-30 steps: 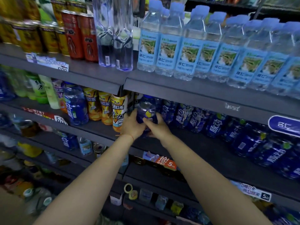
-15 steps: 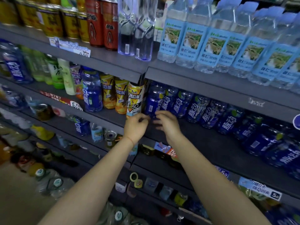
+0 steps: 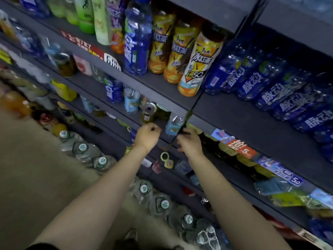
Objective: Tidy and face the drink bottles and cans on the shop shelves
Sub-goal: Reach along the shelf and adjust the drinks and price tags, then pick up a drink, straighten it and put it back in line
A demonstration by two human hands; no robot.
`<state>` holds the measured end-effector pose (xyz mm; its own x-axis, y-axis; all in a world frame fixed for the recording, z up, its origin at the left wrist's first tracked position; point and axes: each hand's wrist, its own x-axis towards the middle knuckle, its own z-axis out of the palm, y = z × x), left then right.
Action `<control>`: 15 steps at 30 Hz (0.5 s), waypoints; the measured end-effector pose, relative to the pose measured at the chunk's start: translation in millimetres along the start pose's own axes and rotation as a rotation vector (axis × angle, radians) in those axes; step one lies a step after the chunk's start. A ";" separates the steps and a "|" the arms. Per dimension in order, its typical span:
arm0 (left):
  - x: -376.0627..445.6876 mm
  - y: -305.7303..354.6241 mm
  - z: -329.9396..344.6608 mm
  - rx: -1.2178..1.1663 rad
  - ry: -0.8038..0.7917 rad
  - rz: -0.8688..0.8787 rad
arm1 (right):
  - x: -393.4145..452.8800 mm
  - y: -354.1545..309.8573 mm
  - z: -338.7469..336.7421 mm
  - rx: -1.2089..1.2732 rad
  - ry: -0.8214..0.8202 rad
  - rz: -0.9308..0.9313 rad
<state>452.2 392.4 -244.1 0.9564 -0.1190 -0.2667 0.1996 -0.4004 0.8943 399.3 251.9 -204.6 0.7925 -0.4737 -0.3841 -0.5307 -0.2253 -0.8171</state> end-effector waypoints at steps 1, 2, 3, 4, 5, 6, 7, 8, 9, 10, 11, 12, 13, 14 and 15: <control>3.4 -3.7 -0.3 -0.003 -0.018 -0.006 | 8.5 -3.5 5.8 -0.001 0.044 -0.030; 6.8 -7.0 -0.5 -0.017 -0.029 -0.016 | 17.2 -8.9 10.9 -0.022 0.067 -0.059; 9.6 -9.5 -1.3 -0.039 -0.037 -0.034 | 25.6 -15.2 15.5 -0.082 0.075 -0.064; 12.3 -11.9 -2.3 -0.070 -0.039 -0.051 | 33.6 -21.4 19.8 -0.153 0.075 -0.042; 14.5 -14.7 -3.3 -0.095 -0.040 -0.068 | 40.0 -27.1 23.6 -0.222 0.078 -0.009; 15.4 -17.0 -5.1 -0.109 -0.043 -0.079 | 46.4 -30.5 28.2 -0.245 0.087 0.028; 15.6 -19.0 -6.9 -0.117 -0.050 -0.089 | 51.2 -32.1 32.4 -0.241 0.091 0.046; 15.8 -21.6 -8.3 -0.126 -0.058 -0.101 | 54.7 -31.5 36.5 -0.220 0.105 0.052; 15.7 -23.9 -9.4 -0.141 -0.060 -0.112 | 55.6 -30.3 40.1 -0.215 0.123 0.040; 15.5 -26.6 -10.8 -0.149 -0.062 -0.123 | 55.5 -27.8 44.2 -0.209 0.141 0.019; 14.6 -29.2 -12.1 -0.150 -0.069 -0.134 | 55.5 -25.4 47.4 -0.203 0.156 -0.015; 13.6 -31.8 -13.2 -0.142 -0.075 -0.142 | 55.4 -23.4 49.8 -0.191 0.161 -0.046; 12.3 -33.7 -14.0 -0.129 -0.078 -0.149 | 54.9 -22.6 51.0 -0.188 0.158 -0.087; 10.7 -35.2 -14.9 -0.111 -0.080 -0.153 | 52.9 -22.1 51.9 -0.187 0.147 -0.117; 9.1 -35.4 -16.0 -0.083 -0.088 -0.153 | 49.4 -21.6 51.7 -0.185 0.133 -0.145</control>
<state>457.2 420.0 -272.4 0.8918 -0.1426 -0.4293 0.3620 -0.3442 0.8663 465.5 277.3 -228.2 0.8242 -0.5302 -0.1991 -0.4702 -0.4447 -0.7623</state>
